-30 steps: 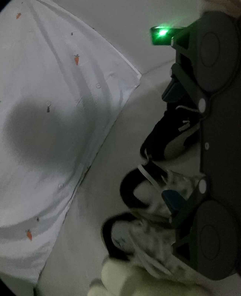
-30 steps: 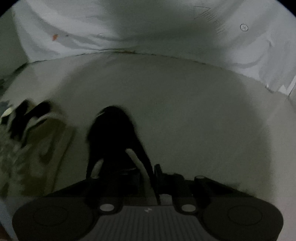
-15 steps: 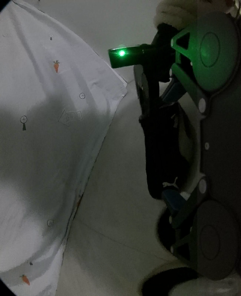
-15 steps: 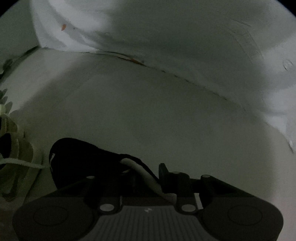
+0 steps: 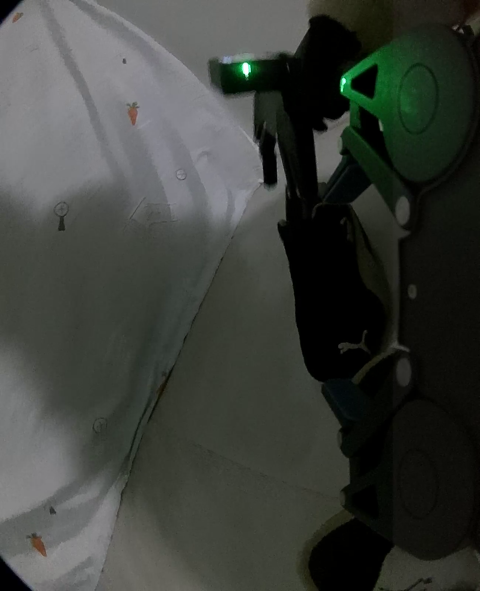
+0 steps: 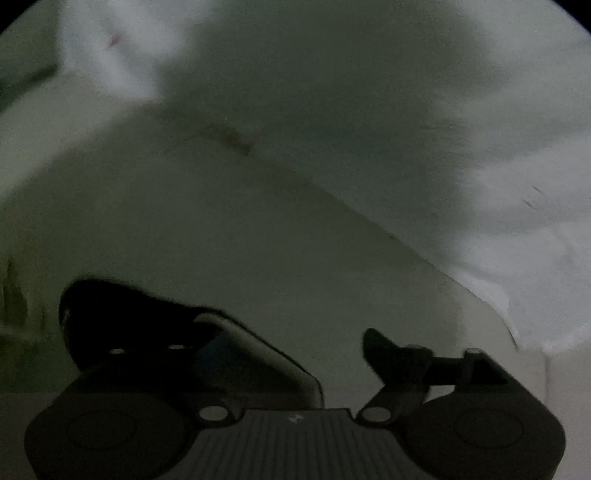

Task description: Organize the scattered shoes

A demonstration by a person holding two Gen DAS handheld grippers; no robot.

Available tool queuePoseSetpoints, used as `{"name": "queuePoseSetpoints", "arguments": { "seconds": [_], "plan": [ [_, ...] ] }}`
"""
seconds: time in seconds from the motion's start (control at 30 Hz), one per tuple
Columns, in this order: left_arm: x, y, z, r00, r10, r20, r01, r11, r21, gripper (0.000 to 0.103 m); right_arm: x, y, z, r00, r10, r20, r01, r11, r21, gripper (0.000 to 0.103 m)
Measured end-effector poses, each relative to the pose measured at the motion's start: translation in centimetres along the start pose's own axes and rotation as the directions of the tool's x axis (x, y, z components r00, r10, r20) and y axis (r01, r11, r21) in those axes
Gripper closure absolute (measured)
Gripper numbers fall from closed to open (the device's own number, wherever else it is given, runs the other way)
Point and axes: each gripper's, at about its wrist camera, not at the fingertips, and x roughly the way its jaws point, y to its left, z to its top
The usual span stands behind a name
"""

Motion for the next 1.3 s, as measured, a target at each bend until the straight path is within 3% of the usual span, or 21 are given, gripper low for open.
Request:
{"name": "queuePoseSetpoints", "arguments": {
  "seconds": [0.13, 0.23, 0.33, 0.4, 0.47, 0.63, 0.77, 0.87, 0.9, 1.0, 1.13, 1.3],
  "plan": [
    [-0.4, -0.1, 0.0, 1.000, -0.002, 0.012, 0.002, 1.000, -0.003, 0.001, -1.8, -0.2, -3.6, 1.000, 0.019, -0.006, -0.017, 0.971, 0.237, 0.023],
    [-0.7, -0.2, -0.1, 1.000, -0.009, 0.014, 0.009, 1.000, 0.001, 0.001, -1.6, 0.3, -6.1, 0.999, 0.009, -0.046, 0.009, 0.921, 0.390, 0.044],
    [-1.1, -0.2, -0.1, 1.000, -0.017, 0.015, 0.017, 1.000, 0.004, 0.001, 0.1, -0.5, -7.4, 0.981, 0.194, -0.029, -0.146, 0.820, 0.554, 0.044],
    [-1.3, -0.3, -0.2, 1.000, -0.023, 0.017, 0.022, 1.000, 0.007, 0.001, 1.3, -0.9, -7.5, 0.970, 0.244, -0.016, -0.182, 0.764, 0.620, 0.044],
    [-1.6, -0.3, -0.2, 0.999, -0.028, 0.018, 0.028, 1.000, 0.009, 0.001, 2.7, -1.1, -6.9, 0.970, 0.244, 0.001, -0.184, 0.726, 0.663, 0.042],
    [-2.0, -0.3, -0.3, 0.999, -0.035, 0.022, 0.035, 0.999, 0.011, 0.001, 3.8, -1.8, -4.1, 0.981, 0.186, 0.051, -0.176, 0.750, 0.638, 0.040],
    [-2.0, 0.0, -0.4, 0.999, -0.029, 0.031, 0.029, 1.000, -0.010, 0.001, 4.5, -2.6, -2.5, 0.963, 0.186, 0.193, -0.265, 0.773, 0.576, 0.037],
    [-2.2, -0.1, -0.4, 0.999, -0.026, 0.038, 0.026, 1.000, -0.006, 0.001, 5.6, -3.2, -1.5, 0.984, 0.127, 0.124, -0.175, 0.814, 0.554, 0.037],
    [-2.3, -0.2, -0.5, 0.999, -0.024, 0.040, 0.025, 1.000, -0.005, 0.001, 5.6, -3.3, -1.8, 0.986, 0.127, 0.112, -0.168, 0.808, 0.564, 0.036],
    [-2.5, -0.2, -0.5, 0.999, -0.018, 0.045, 0.018, 1.000, -0.006, 0.001, 6.2, -4.1, -3.5, 0.980, 0.163, 0.110, -0.195, 0.736, 0.648, 0.036],
    [-2.5, 0.3, -0.5, 0.999, -0.010, 0.040, 0.011, 1.000, -0.028, 0.001, 5.7, -4.0, -4.3, 0.988, 0.137, 0.075, -0.155, 0.778, 0.608, 0.036],
    [-2.2, 0.3, -0.1, 0.999, -0.019, 0.037, 0.020, 0.999, -0.025, 0.001, 4.4, -3.3, -5.9, 0.995, 0.103, 0.019, -0.094, 0.802, 0.589, 0.036]
  ]
}}
